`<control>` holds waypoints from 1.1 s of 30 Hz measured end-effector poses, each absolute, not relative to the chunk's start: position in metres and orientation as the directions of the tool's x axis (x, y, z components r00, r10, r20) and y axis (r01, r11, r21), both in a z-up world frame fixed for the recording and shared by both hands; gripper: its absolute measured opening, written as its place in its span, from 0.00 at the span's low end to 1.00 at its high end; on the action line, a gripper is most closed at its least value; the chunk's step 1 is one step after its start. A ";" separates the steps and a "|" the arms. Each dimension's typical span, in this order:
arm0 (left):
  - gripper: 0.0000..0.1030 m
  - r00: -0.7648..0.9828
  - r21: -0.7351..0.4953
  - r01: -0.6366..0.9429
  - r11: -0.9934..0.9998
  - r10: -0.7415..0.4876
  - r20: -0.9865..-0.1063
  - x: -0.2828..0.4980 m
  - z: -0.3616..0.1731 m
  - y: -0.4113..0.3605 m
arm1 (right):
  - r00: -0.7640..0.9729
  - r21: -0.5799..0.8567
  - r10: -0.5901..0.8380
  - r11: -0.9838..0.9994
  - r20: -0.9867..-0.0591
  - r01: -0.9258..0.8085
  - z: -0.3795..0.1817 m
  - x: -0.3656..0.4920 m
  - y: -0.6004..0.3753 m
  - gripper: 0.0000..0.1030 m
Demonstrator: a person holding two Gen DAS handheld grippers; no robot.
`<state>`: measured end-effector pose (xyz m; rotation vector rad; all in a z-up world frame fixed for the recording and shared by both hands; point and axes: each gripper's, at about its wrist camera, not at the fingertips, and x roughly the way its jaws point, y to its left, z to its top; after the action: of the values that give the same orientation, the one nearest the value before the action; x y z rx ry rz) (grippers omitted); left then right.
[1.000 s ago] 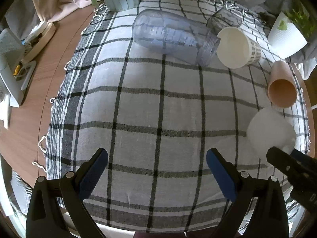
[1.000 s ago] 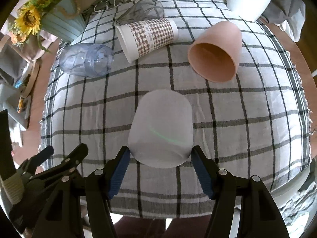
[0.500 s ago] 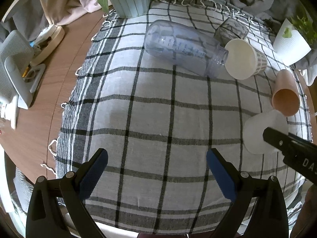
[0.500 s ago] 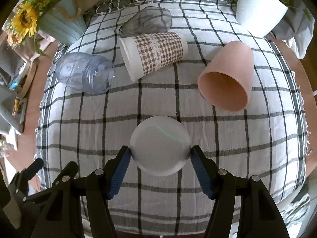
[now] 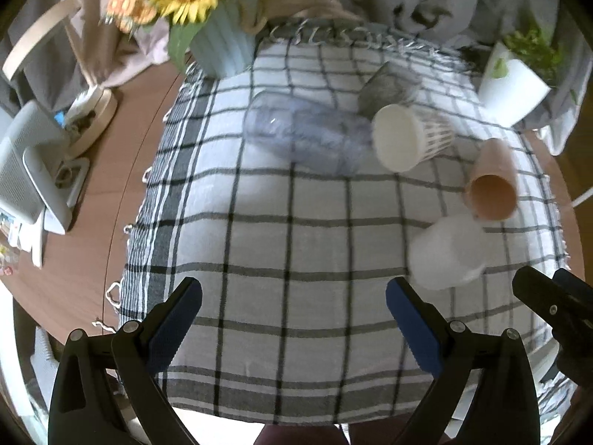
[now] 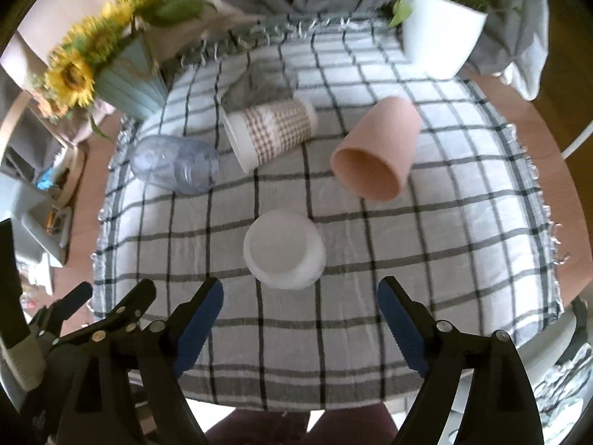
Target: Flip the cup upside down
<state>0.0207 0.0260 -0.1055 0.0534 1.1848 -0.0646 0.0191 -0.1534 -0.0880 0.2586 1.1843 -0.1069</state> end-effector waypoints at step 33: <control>1.00 0.584 -0.005 0.102 0.995 -0.064 -0.810 -0.023 -0.021 0.011 | 0.620 0.170 -0.029 0.951 -0.784 0.259 0.000 -0.054 -0.176 0.99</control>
<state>-0.0226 0.0111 -0.0211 0.0439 0.9427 -0.0970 -0.0537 -0.1758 0.0003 0.2789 0.8898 -0.1678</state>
